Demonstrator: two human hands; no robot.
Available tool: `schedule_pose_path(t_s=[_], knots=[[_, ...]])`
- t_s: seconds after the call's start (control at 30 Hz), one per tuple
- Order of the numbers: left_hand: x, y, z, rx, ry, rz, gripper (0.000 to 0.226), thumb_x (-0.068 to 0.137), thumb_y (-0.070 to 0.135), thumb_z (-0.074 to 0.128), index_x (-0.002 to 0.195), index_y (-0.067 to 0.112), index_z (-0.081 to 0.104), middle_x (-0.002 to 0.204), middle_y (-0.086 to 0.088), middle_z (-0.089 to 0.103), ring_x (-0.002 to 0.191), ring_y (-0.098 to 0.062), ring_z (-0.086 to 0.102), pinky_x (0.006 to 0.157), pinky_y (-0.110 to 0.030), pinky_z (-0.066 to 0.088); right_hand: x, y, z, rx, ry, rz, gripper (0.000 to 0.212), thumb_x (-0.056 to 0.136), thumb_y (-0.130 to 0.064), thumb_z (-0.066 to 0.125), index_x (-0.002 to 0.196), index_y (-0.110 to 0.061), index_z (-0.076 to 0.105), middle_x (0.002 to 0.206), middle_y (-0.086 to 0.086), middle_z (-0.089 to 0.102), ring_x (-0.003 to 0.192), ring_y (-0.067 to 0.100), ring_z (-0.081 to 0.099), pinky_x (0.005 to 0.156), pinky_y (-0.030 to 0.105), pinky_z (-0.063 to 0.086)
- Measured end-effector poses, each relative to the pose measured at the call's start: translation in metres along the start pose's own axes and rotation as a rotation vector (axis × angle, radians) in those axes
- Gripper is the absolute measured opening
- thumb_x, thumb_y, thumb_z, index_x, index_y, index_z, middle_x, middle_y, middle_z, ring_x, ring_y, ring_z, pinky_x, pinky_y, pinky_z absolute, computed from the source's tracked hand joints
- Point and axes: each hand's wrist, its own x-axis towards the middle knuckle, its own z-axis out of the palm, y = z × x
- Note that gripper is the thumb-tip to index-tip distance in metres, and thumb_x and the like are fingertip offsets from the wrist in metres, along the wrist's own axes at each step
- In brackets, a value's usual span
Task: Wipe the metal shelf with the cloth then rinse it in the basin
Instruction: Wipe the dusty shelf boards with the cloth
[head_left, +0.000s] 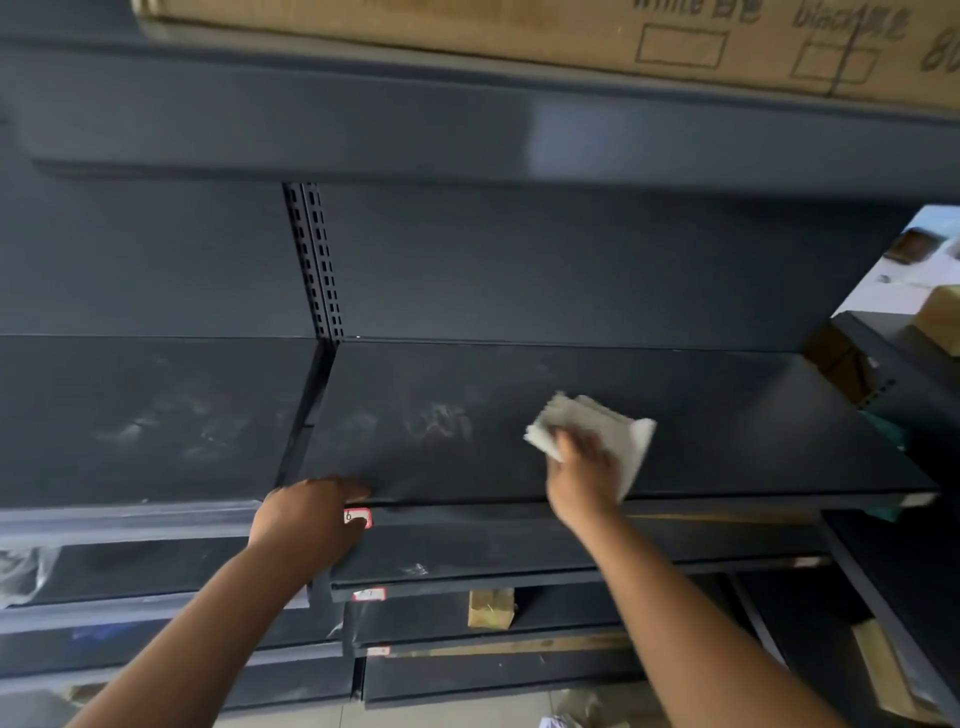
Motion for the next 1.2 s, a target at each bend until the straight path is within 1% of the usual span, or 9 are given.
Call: schedule_pose_path(t_s=[0.13, 0.27, 0.37, 0.47, 0.6, 0.77, 0.93, 1.07, 1.2], knots=[[-0.008, -0.003, 0.002, -0.005, 0.014, 0.032, 0.044, 0.08, 0.045, 0.055, 0.124, 0.048, 0.048, 0.124, 0.015, 0.062, 0.102, -0.017, 0.064, 0.082, -0.03, 0.049, -0.011, -0.104, 0.02, 0.188, -0.127, -0.11, 0.034, 0.092, -0.019, 0.044, 0.123, -0.017, 0.055, 0.122, 0.012, 0.061, 0.115, 0.032, 0.052, 0.096, 0.042, 0.037], [-0.012, -0.003, 0.004, -0.01, 0.008, 0.05, 0.047, 0.083, 0.044, 0.051, 0.128, 0.049, 0.044, 0.135, 0.02, 0.053, 0.111, -0.013, 0.06, 0.089, -0.032, 0.047, -0.008, -0.181, 0.005, 1.024, -0.346, 0.298, 0.032, 0.097, -0.026, 0.042, 0.126, -0.019, 0.052, 0.122, 0.014, 0.061, 0.098, 0.024, 0.056, 0.085, 0.028, 0.041], [-0.01, -0.006, 0.002, 0.005, -0.003, 0.068, 0.045, 0.082, 0.043, 0.05, 0.126, 0.049, 0.045, 0.131, 0.018, 0.056, 0.112, -0.013, 0.058, 0.089, -0.032, 0.045, 0.005, -0.195, -0.02, 1.662, -0.365, 0.606, 0.028, 0.098, -0.023, 0.045, 0.124, -0.018, 0.052, 0.12, 0.012, 0.061, 0.11, 0.03, 0.059, 0.098, 0.047, 0.047], [-0.006, -0.011, -0.001, 0.006, -0.028, 0.084, 0.041, 0.082, 0.046, 0.051, 0.123, 0.05, 0.049, 0.126, 0.015, 0.06, 0.108, -0.016, 0.06, 0.086, -0.032, 0.047, 0.023, -0.165, -0.052, 1.798, -0.207, 0.572, 0.012, 0.097, -0.022, 0.049, 0.104, -0.024, 0.059, 0.1, 0.003, 0.067, 0.096, 0.028, 0.065, 0.093, 0.054, 0.051], [-0.003, -0.016, -0.003, -0.029, -0.062, 0.05, 0.041, 0.082, 0.049, 0.055, 0.122, 0.051, 0.049, 0.122, 0.01, 0.064, 0.104, -0.02, 0.061, 0.084, -0.032, 0.05, 0.051, -0.096, -0.089, 1.607, 0.095, 0.408, 0.012, 0.096, -0.023, 0.051, 0.106, -0.026, 0.057, 0.103, 0.002, 0.066, 0.1, 0.026, 0.064, 0.093, 0.048, 0.051], [-0.004, -0.013, 0.002, -0.026, -0.022, 0.046, 0.042, 0.081, 0.05, 0.053, 0.123, 0.052, 0.048, 0.121, 0.015, 0.065, 0.102, -0.016, 0.063, 0.082, -0.031, 0.051, 0.078, -0.003, -0.092, 0.802, 0.375, 0.223, 0.027, 0.094, -0.035, 0.043, 0.116, -0.024, 0.054, 0.103, -0.001, 0.06, 0.097, 0.02, 0.058, 0.079, 0.028, 0.04], [-0.005, -0.01, 0.003, -0.095, -0.025, -0.038, 0.041, 0.08, 0.046, 0.055, 0.119, 0.055, 0.05, 0.12, 0.024, 0.063, 0.098, -0.013, 0.064, 0.077, -0.028, 0.05, 0.097, 0.034, -0.034, 0.433, 0.202, 0.181, 0.028, 0.097, -0.021, 0.045, 0.122, -0.016, 0.056, 0.109, 0.013, 0.066, 0.1, 0.028, 0.058, 0.082, 0.027, 0.036], [-0.002, -0.007, -0.001, -0.067, -0.018, -0.094, 0.04, 0.077, 0.048, 0.054, 0.115, 0.059, 0.051, 0.111, 0.02, 0.068, 0.098, -0.014, 0.063, 0.072, -0.028, 0.044, 0.1, -0.039, 0.018, -0.001, -0.015, -0.064, 0.028, 0.093, -0.022, 0.047, 0.113, -0.014, 0.064, 0.112, 0.013, 0.068, 0.104, 0.032, 0.06, 0.09, 0.035, 0.043], [0.0, -0.005, 0.0, -0.071, -0.011, -0.154, 0.038, 0.076, 0.051, 0.057, 0.112, 0.061, 0.051, 0.109, 0.016, 0.069, 0.097, -0.016, 0.064, 0.076, -0.029, 0.049, 0.082, -0.144, 0.042, 0.29, -0.147, -0.278, 0.03, 0.093, -0.026, 0.045, 0.114, -0.016, 0.064, 0.115, 0.012, 0.066, 0.106, 0.033, 0.058, 0.091, 0.039, 0.044]])
